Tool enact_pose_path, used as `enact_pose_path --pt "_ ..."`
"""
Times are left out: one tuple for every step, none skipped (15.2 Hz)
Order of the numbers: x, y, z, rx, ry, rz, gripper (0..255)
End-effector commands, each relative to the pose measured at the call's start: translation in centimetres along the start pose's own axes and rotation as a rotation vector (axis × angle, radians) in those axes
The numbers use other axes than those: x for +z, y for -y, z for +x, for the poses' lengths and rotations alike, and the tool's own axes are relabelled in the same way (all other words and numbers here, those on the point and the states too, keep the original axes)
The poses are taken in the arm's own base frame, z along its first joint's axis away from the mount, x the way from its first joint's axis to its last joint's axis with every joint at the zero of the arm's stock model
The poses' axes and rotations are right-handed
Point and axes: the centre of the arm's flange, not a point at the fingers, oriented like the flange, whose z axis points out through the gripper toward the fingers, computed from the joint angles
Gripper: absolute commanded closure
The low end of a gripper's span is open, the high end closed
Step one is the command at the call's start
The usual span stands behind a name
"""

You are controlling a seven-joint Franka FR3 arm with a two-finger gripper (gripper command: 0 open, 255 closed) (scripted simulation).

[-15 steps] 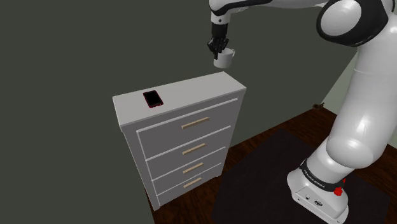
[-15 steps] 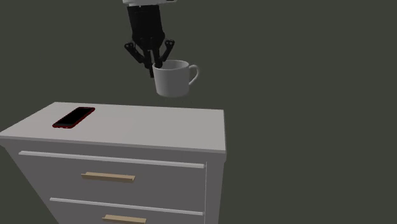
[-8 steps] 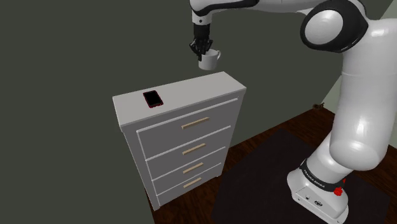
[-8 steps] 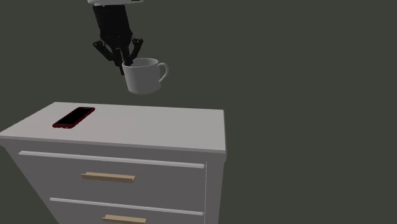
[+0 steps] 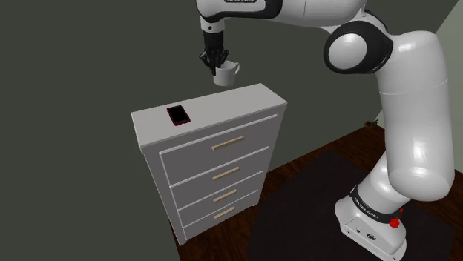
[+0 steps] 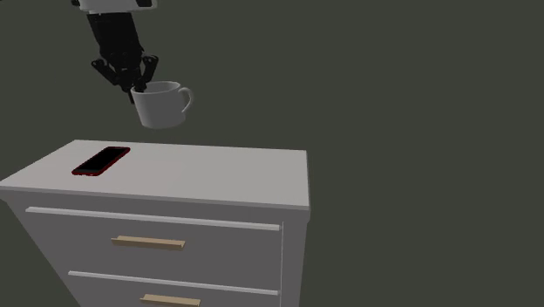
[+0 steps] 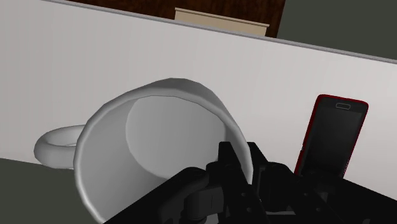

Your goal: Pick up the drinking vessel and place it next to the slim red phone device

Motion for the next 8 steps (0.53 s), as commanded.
enact_pose_path --pt "0.8 0.4 0.0 0.001 -0.001 0.0 255" --pt "1.3 0.4 0.0 0.001 -0.001 0.0 255" --pt "1.8 0.4 0.0 0.001 -0.001 0.0 255" --pt "2.4 0.5 0.0 0.001 -0.001 0.0 255" --pt "2.9 0.5 0.0 0.001 -0.001 0.0 255" --pt "3.4 0.5 0.0 0.001 -0.001 0.0 255" --pt "3.9 0.6 0.0 0.001 -0.001 0.0 255" --pt "4.5 0.6 0.0 0.001 -0.001 0.0 255"
